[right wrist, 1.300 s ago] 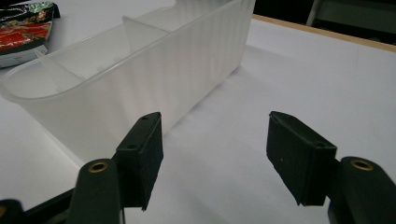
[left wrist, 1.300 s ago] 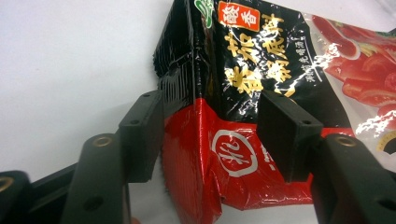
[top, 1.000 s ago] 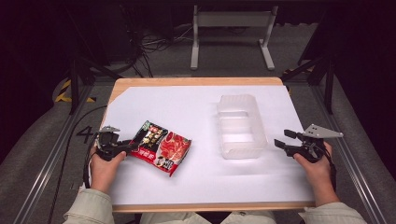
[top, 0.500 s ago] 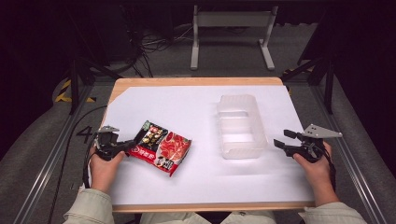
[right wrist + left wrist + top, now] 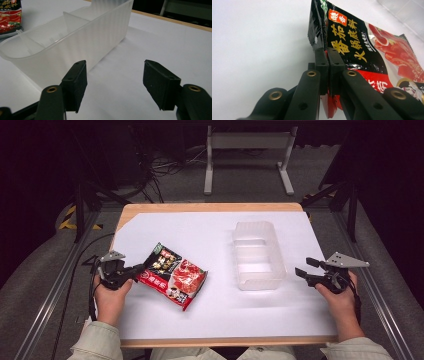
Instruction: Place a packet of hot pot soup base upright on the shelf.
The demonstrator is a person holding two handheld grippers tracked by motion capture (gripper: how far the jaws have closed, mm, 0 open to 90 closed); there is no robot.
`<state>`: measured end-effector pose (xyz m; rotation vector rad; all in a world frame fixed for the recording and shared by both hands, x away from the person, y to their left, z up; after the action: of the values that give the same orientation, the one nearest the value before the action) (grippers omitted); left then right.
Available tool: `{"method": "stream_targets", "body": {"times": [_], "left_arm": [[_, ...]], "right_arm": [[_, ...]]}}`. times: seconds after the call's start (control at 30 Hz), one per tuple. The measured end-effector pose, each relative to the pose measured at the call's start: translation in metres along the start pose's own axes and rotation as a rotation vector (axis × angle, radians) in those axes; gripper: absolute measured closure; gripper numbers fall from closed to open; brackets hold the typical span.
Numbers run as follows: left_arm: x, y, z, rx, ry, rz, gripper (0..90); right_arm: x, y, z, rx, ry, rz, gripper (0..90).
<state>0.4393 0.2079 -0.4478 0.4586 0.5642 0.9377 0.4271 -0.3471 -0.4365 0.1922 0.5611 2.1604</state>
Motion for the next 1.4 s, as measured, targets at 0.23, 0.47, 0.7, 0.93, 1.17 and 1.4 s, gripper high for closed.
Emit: {"method": "stream_targets", "body": {"times": [0.23,0.47,0.7,0.93,1.17,1.4], "left_arm": [[-0.024,0.016,0.017,-0.040,-0.071,0.012,88.8],[-0.058,0.030,0.038,-0.090,-0.170,-0.016,89.2],[-0.096,0.033,0.057,-0.101,-0.287,-0.038,89.6],[-0.114,0.038,0.068,-0.110,-0.332,-0.068,89.8],[-0.129,0.048,0.081,-0.146,-0.392,-0.103,90.0],[-0.141,0.054,0.091,-0.185,-0.425,-0.153,90.0]], "right_arm": [[0.006,0.011,0.018,-0.051,-0.019,0.020,40.7],[0.016,0.019,0.036,-0.087,0.011,0.041,46.1],[0.029,0.025,0.052,-0.130,0.025,0.091,49.1],[0.042,0.025,0.064,-0.144,0.046,0.137,49.5],[0.064,0.018,0.084,-0.160,0.061,0.239,44.3],[0.093,0.001,0.106,-0.154,0.113,0.342,39.3]]}}
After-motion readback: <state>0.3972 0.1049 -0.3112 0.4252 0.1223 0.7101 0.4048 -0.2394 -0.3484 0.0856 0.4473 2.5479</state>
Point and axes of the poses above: each handheld gripper's, and its own axes: y roughly backward along the jaws, z roughly out of its top, x roughly to its left, the point moved 7 cm from there along -y, roughly forward along the jaws, and after that the axes turned 3 degrees about y, right-handed, at the moved point
